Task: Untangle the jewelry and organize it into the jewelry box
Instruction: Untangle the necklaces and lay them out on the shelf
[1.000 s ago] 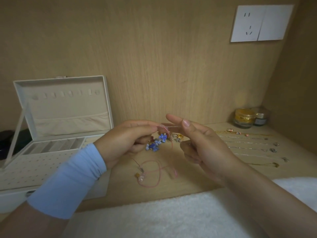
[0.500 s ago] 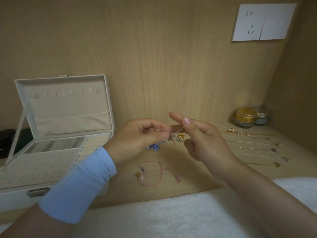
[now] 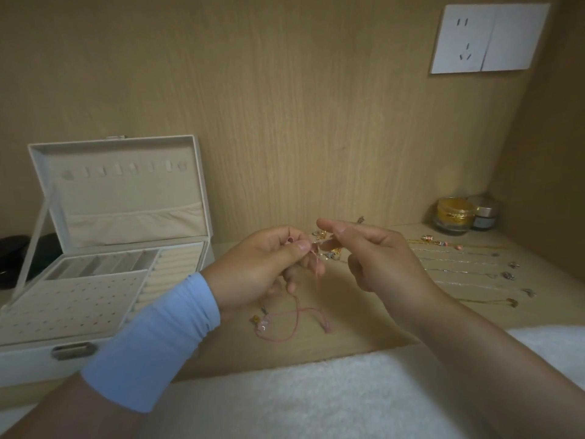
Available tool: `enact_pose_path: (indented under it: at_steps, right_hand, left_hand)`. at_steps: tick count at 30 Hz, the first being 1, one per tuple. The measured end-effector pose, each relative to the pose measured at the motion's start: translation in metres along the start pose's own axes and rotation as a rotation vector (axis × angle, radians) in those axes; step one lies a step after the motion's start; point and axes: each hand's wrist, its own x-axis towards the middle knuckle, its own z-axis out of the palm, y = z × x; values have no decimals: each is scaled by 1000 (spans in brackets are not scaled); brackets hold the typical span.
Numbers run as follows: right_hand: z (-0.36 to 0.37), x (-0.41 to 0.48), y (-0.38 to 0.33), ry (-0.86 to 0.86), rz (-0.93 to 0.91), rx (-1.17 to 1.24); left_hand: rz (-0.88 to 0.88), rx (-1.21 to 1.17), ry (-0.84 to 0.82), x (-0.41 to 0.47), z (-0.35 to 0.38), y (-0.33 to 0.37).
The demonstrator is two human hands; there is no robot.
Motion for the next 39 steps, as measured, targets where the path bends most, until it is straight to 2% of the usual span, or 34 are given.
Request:
enact_pose_path:
  at_steps: [4,9,11,14,17,20,25,29,33,39]
  right_hand:
    - [-1,5,13,-2,168,0]
    - [1,1,18,-123,215,-119]
    - [4,-1,18,-152,179,-216]
    - [8,-5,21,-189,-3,-371]
    - [7,-7,18,-283,-107,-309]
    - [1,-7,13,-349,-119,-329]
    - [-7,0,14,-212,-171,-415]
    - [-12,-2,8,-259,-180,-520]
    - [-12,0,6,-275,-173,-370]
    - [-9,-1,0,-236,-163,-82]
  left_hand:
    - [-63,1,-27,1,-5,0]
    - [-175,3,-52,0,-13,3]
    - [-185,50,-58,0,-16,3]
    - [-175,109,-63,0,-21,3]
    - [-180,206,-78,0,-25,5]
    - [-173,270,-75,0,-28,6]
    - [-193,349,-67,0,-33,5]
    - [-198,433,-58,1,-37,2]
    - [-168,496,-98,1,-39,0]
    - [-115,421,-82,3,-26,-7]
